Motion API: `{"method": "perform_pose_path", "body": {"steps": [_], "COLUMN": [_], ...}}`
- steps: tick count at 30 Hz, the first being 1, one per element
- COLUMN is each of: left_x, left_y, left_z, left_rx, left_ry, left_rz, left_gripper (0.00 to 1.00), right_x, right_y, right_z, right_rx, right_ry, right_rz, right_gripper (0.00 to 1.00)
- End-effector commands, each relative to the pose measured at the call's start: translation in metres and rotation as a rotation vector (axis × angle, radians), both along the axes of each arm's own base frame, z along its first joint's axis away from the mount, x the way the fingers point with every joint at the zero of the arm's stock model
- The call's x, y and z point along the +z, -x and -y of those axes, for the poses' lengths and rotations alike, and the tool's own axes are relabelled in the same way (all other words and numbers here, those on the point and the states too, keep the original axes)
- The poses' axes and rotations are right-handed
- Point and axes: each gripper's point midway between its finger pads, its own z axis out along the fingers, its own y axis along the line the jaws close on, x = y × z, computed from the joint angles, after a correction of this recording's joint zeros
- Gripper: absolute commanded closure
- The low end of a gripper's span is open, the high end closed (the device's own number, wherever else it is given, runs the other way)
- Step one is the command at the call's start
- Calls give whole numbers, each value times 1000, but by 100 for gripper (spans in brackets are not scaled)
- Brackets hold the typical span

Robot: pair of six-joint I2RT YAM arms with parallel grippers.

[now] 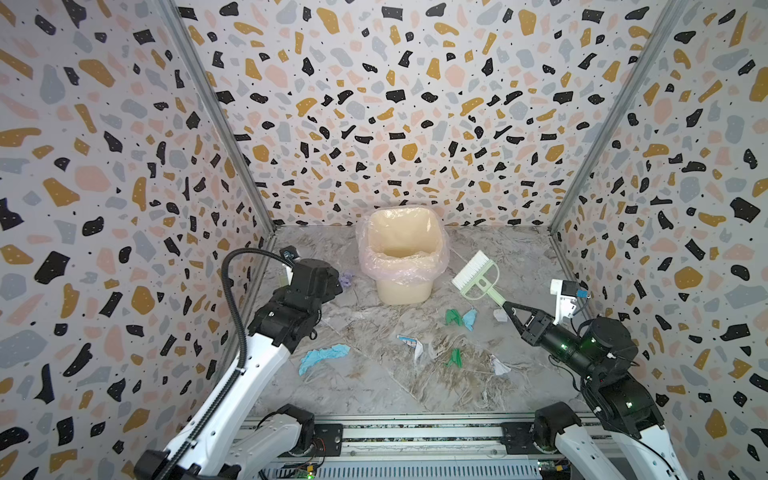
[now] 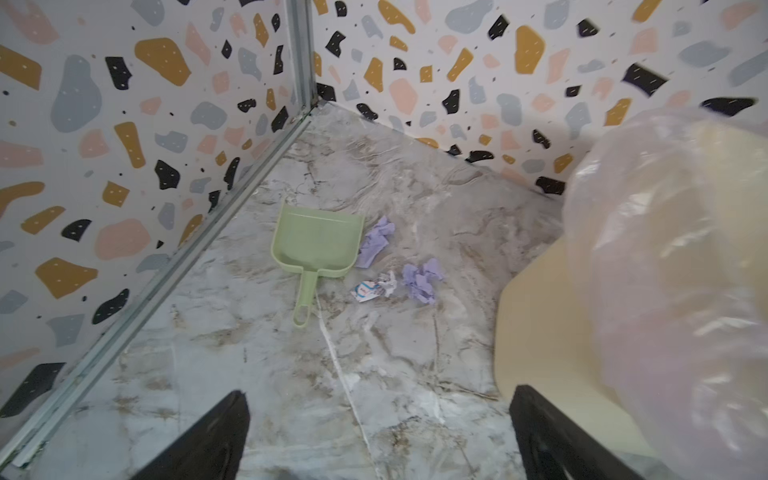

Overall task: Sweep away the paper scraps from the table
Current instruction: 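Draw the left gripper back toward the green dustpan while the right gripper holds the brush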

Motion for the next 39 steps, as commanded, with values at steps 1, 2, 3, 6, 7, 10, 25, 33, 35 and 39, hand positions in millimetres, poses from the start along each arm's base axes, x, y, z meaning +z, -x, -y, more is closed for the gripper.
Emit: {"method": "perform_pose_path", "body": {"steps": [1,2,3,6,7,10,25,33,35,39], "left_x": [-29,-38,-49,-74,-82,-102,-176,-190,-193,-195], "left_y": [-12,-16,-21,-31,-34,-41,-74,-90,-91,-90], "left_z": [-24,-30,-38,-55,-58,-65,-85,-79,-80,-85], "left_rx": [-10,-2,7,36,39,44,-77,-116,-106,-75], "left_ry": [-105,-93,-83,-67,-65,-82,38,73,72,60], "left_rz": [-106,-124,-137,-163,-166,-182,-272,-243,-245,-228], "left_gripper": [0,0,0,0,0,0,21,30,34,43], "right_x": [5,4,3,1,1,0,12,12,12,11], "right_y": [-3,-5,-7,-13,-16,-21,-34,-36,-36,-36], "right_z": [12,13,14,15,15,13,31,40,42,43], "right_rx": [-66,-72,-81,-92,-92,-90,-91,-91,-93,-92], "right_ry": [68,80,90,107,108,109,96,67,63,57], "right_rz": [13,11,10,10,11,12,25,19,19,14], "right_gripper": [100,100,100,100,100,100,100,100,100,100]}}
